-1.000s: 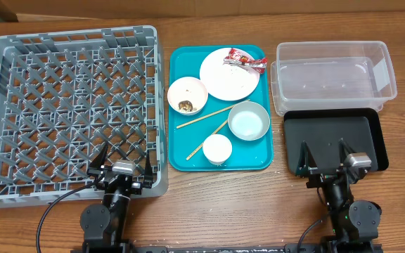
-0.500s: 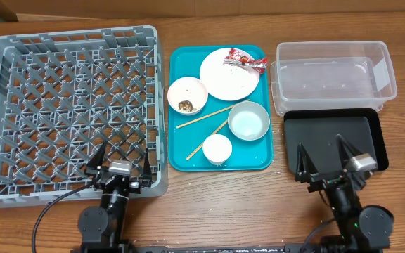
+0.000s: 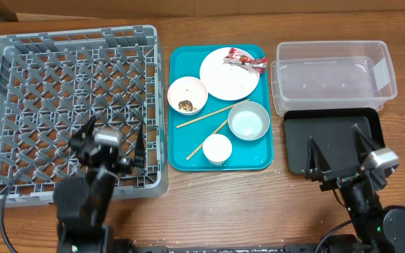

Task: Sort waste into correct bins and load items into the dishwasher

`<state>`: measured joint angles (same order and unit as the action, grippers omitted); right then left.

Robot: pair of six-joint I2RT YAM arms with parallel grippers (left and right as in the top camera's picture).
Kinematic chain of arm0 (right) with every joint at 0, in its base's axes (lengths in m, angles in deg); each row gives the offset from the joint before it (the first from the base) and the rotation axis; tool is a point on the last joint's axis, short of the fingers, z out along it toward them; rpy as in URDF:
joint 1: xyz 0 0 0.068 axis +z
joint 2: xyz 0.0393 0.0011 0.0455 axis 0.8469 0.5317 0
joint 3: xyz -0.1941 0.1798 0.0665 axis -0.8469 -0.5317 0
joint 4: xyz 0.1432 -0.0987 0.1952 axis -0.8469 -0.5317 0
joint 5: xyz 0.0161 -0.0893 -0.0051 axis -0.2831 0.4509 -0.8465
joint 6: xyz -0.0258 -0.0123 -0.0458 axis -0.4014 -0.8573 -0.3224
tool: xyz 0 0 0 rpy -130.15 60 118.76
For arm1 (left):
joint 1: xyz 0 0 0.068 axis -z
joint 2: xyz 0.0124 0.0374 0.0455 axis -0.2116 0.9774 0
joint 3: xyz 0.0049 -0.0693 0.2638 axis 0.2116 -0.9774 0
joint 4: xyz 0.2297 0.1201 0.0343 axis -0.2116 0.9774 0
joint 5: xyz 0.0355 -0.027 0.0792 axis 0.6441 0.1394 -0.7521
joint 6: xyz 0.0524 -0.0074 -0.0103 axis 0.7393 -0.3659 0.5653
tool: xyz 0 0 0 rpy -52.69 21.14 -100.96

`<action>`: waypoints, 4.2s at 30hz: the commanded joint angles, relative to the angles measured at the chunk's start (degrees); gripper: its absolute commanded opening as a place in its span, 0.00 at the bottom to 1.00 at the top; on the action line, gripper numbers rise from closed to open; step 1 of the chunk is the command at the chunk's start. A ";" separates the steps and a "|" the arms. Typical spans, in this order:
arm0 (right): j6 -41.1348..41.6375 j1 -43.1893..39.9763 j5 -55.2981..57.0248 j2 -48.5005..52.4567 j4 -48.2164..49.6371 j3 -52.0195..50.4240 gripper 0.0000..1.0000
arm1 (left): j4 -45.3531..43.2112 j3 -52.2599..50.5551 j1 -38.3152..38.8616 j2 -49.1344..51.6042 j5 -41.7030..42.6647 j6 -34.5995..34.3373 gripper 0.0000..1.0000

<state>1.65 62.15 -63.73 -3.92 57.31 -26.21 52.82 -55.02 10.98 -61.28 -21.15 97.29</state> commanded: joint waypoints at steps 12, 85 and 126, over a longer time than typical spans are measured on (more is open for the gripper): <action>-0.42 0.28 -6.40 23.78 -10.05 23.67 1.00 | 22.56 35.26 0.04 26.47 7.48 -0.87 1.00; 18.01 21.27 25.55 126.73 -36.17 89.29 0.18 | 69.13 85.77 0.13 74.42 4.20 -0.83 1.00; 15.41 -0.11 10.84 111.89 -59.71 96.13 0.88 | 69.11 85.77 0.13 74.42 4.20 -0.83 1.00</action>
<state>22.39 60.56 -48.00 110.35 -2.97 67.16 121.98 29.50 10.98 12.91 -16.63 97.27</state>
